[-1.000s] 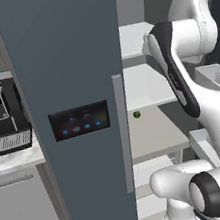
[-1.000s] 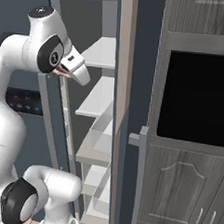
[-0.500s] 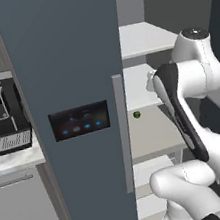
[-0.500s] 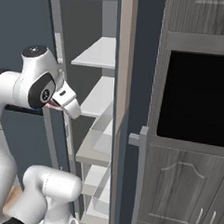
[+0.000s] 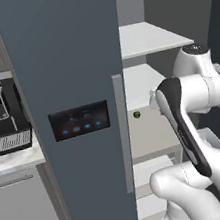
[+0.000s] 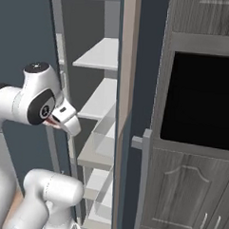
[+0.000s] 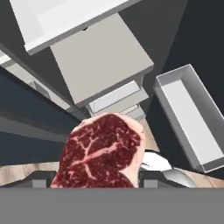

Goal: Take the steak from the fridge and place it on the digital scale on the counter by the fridge. Wait a few seconds for a reading, then move it to the plate on the dining counter.

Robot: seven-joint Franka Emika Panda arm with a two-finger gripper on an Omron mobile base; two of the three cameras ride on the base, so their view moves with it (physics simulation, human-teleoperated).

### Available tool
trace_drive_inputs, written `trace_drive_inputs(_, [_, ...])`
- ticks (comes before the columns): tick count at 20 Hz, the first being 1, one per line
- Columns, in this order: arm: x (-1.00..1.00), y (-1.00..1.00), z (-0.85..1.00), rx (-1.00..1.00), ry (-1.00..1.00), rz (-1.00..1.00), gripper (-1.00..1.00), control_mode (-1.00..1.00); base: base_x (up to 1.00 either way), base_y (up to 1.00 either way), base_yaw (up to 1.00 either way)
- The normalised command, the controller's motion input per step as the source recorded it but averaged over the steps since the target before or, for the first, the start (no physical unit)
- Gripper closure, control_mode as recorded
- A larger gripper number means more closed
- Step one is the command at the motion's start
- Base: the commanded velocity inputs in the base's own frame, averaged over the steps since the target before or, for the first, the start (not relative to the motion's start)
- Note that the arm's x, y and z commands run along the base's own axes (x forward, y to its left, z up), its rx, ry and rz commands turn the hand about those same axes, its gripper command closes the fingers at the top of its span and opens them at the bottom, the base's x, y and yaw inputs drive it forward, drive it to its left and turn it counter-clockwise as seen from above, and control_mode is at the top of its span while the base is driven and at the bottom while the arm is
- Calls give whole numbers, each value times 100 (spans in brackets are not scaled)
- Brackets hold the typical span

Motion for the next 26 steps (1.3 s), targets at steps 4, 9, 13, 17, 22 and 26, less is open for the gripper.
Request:
trace_drive_inputs(4, [0, 0, 0, 0, 0, 0, 100, 100, -78, 38, 8])
trace_drive_inputs(9, [0, 0, 0, 0, 0, 0, 100, 100, -96, 88, 8])
trace_drive_inputs(13, [0, 0, 0, 0, 0, 0, 100, 100, -23, 100, 2])
trace_drive_inputs(17, [0, 0, 0, 0, 0, 0, 100, 100, 9, 100, 0])
trace_drive_inputs(22, [0, 0, 0, 0, 0, 0, 100, 100, 42, 100, 0])
trace_drive_inputs(26, [0, 0, 0, 0, 0, 0, 100, 100, 71, 100, 0])
